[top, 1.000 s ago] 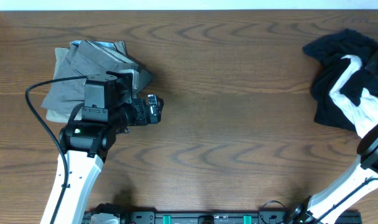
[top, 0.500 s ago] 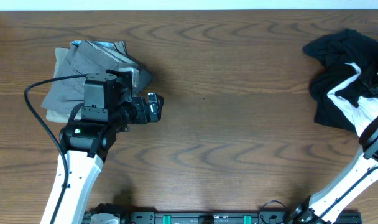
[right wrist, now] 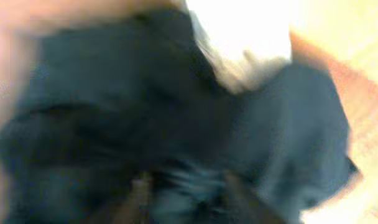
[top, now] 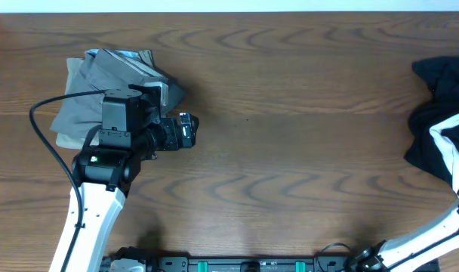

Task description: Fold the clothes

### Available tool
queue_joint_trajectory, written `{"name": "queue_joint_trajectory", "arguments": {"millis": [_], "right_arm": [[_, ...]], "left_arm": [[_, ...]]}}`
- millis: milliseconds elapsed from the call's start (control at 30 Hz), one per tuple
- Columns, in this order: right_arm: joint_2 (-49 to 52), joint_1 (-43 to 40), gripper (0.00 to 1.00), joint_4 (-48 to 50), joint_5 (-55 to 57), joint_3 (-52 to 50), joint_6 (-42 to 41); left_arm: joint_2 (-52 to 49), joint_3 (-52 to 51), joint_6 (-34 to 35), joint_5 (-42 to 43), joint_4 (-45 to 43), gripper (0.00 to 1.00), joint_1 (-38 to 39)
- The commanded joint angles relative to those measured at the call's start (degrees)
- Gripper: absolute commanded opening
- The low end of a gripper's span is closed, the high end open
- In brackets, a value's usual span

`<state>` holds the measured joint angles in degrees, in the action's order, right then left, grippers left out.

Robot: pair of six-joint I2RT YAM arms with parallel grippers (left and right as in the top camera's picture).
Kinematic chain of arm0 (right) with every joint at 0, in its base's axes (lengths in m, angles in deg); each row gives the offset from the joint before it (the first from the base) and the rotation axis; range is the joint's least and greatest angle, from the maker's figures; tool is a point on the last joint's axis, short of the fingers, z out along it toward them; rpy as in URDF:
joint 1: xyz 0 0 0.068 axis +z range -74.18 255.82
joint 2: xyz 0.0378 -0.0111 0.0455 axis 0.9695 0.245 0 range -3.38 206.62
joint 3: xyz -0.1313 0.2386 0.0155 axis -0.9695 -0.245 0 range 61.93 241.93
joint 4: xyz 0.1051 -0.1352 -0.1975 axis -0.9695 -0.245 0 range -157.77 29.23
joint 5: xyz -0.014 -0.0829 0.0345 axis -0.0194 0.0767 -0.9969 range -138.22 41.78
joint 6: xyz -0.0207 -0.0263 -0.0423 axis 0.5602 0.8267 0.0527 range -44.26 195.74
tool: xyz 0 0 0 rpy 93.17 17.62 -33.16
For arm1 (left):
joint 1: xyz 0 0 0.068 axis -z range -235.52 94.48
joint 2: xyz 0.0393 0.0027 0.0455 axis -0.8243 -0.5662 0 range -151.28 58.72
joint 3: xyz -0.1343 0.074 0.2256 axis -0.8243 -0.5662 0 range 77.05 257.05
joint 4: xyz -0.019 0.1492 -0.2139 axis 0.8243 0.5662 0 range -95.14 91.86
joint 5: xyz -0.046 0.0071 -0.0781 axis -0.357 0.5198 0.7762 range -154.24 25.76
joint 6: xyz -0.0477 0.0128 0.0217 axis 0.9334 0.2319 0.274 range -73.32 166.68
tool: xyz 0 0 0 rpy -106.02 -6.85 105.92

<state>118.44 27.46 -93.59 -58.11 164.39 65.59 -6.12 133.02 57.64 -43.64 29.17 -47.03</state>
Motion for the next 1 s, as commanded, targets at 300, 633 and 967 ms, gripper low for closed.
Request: {"name": "queue_joint_trajectory", "arguments": {"millis": [300,633,967], "right_arm": [[-4.07,10.38,0.58,-1.97,-3.45,-0.04,3.10],[-2.40,9.84,0.60,-3.69,6.25,-0.04,3.74],[-1.79,8.50,0.51,-10.67,11.67,-0.07,3.76]], "left_arm": [[0.00,0.94,0.76,-0.46,-0.04,0.98,0.33],[0.00,0.94,0.76,-0.26,-0.07,0.98,0.33],[0.00,0.94,0.74,-0.28,-0.07,0.98,0.33]]}}
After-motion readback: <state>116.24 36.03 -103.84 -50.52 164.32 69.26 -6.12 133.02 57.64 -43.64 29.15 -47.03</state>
